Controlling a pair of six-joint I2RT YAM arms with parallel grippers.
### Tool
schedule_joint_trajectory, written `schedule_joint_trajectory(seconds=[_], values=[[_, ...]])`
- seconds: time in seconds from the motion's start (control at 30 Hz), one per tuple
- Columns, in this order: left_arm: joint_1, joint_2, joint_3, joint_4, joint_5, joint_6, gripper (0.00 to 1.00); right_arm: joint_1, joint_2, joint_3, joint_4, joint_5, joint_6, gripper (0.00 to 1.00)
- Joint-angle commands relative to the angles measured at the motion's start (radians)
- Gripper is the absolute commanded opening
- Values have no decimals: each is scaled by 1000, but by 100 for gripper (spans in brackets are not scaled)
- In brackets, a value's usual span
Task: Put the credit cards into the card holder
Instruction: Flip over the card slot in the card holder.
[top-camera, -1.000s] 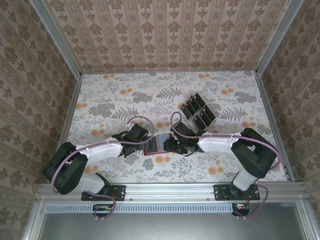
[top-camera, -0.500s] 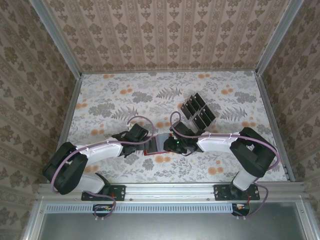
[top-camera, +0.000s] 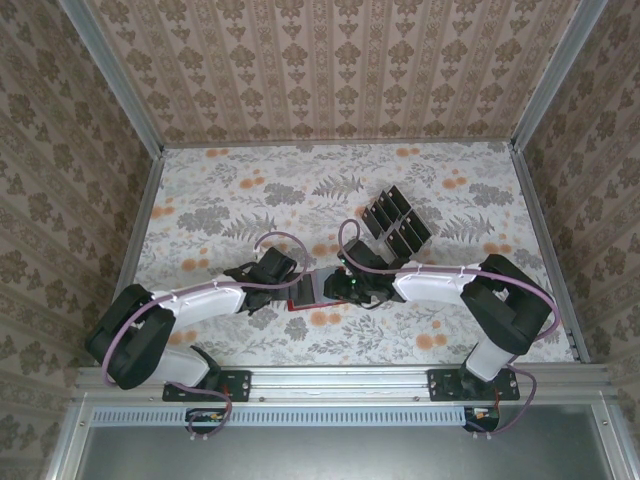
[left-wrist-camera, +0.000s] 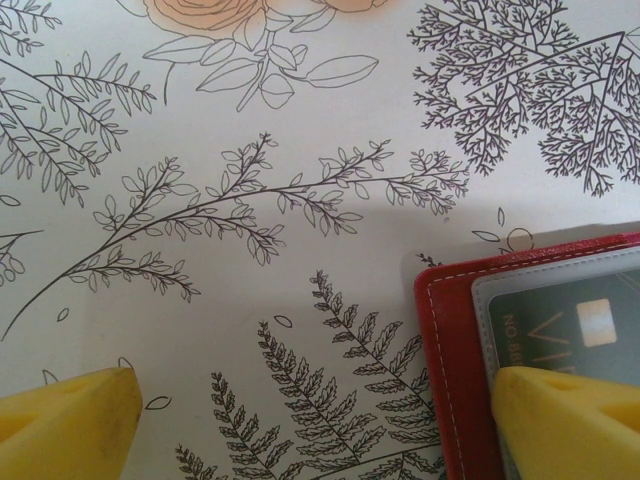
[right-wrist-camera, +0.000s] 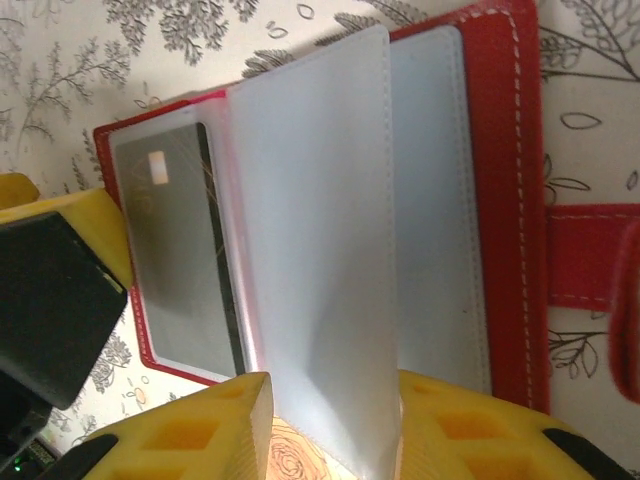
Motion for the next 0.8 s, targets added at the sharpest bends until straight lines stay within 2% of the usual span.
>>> schedule_joint_trajectory(seconds=[0.0,0.17,0.37,0.77], values=[[0,-38,-14,7,-22,17,99,11,-20,40,-35,-14,1,37],[2,-78,-21,-11,-44,8,99,22,2,74,-34,-29,-10,40],[4,-193,-35,-63,-103,-18,99,49,65,151,-53,-46,-25,47],[5,-380,-73,-157,-170,-69,99,117,246,305,-59,-92,-19,49]])
